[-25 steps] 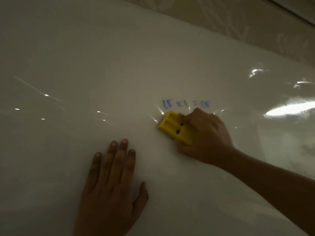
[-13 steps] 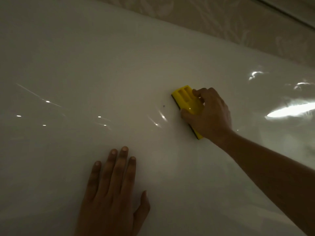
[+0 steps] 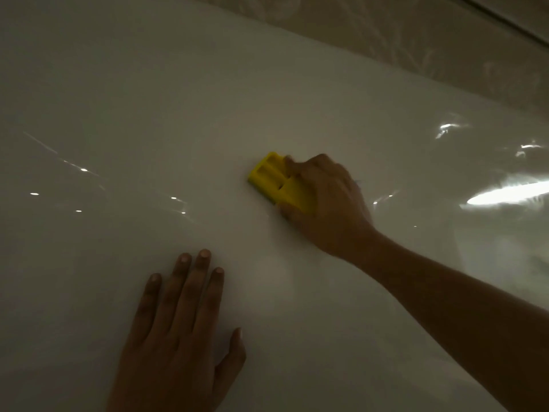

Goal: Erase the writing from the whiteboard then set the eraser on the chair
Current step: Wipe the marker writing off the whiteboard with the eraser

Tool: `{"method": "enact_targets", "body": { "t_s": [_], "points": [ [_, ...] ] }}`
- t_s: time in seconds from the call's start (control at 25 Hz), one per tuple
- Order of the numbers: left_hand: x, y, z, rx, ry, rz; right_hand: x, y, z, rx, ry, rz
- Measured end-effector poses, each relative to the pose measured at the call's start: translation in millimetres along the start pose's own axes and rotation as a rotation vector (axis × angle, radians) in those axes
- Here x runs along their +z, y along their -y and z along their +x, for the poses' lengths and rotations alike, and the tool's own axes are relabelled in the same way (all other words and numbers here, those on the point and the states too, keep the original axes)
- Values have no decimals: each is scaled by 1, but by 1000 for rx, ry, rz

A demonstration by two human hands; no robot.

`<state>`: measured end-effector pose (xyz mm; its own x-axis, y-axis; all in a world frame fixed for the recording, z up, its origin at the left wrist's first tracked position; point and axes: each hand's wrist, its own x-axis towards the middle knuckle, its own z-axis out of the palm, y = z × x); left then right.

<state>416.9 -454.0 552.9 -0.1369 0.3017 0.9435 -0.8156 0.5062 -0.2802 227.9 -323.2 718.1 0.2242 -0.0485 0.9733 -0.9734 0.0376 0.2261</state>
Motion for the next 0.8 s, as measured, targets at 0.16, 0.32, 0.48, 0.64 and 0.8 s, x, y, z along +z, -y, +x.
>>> {"method": "enact_targets", "body": {
  "t_s": [0.16,0.32,0.48,0.64,0.8],
  "points": [
    [-3,3,-1,16,27,2,-16,-40,-28,-81,38,-88],
    [1,1,-2,20,7,24,-50,-130,-33,560,-142,-90],
    [-1,1,-1,17,5,11,-28,-84,-48,211,-87,-108],
    [-10,0,-1,16,78,5,-31,-35,-122,-373,261,-54],
    [-14,2,-1,3,144,-3,-45,-93,-106,-300,189,-126]
  ]
}}
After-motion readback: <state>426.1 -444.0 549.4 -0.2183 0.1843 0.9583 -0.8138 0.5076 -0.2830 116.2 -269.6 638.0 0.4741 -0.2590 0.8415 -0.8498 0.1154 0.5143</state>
